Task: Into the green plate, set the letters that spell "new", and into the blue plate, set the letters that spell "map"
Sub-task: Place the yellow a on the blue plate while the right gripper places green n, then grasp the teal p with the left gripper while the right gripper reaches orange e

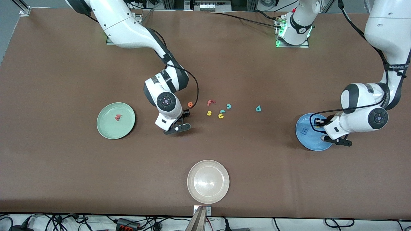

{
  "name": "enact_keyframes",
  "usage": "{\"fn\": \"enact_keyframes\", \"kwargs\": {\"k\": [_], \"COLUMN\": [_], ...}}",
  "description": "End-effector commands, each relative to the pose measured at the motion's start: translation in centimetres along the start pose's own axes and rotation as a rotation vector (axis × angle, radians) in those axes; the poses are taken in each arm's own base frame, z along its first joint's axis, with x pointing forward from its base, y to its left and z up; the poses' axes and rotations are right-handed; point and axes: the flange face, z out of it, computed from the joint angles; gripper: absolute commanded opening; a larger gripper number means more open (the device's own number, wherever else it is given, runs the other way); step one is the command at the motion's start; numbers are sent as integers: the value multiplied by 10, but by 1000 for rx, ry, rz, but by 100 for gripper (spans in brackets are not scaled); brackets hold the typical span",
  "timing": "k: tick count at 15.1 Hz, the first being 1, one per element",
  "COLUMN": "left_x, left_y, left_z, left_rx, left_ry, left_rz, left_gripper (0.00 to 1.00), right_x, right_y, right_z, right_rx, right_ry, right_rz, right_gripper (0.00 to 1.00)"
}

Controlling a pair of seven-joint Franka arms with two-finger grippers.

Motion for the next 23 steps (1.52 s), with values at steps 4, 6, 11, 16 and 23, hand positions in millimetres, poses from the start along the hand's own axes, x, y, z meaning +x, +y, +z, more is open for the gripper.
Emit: {"fn": "enact_keyframes", "kwargs": {"k": [4,6,11,16,23], "left_x": [-2,-2,0,-1,-8], "left_y": [0,0,73,182,297], "left_z": [12,8,-42,-45,4], "left_rx": [4,6,11,0,140], "left_ry": [-5,-1,-56,-86,-57], "left_rz": [27,20,-64,-191,-196], "left_gripper": [74,95,100,97,82], "right_x": [2,2,9,3,-33], "right_y": [-4,-3,36,162,253], "right_z": [-1,-1,-43,-81,-41], "right_rx": [11,10,10,-11,4], "right_ry": [4,-1,-18,-68,-171], "right_rz": [-4,-1,54,112,56], "right_gripper": [33,13,8,8,8]}}
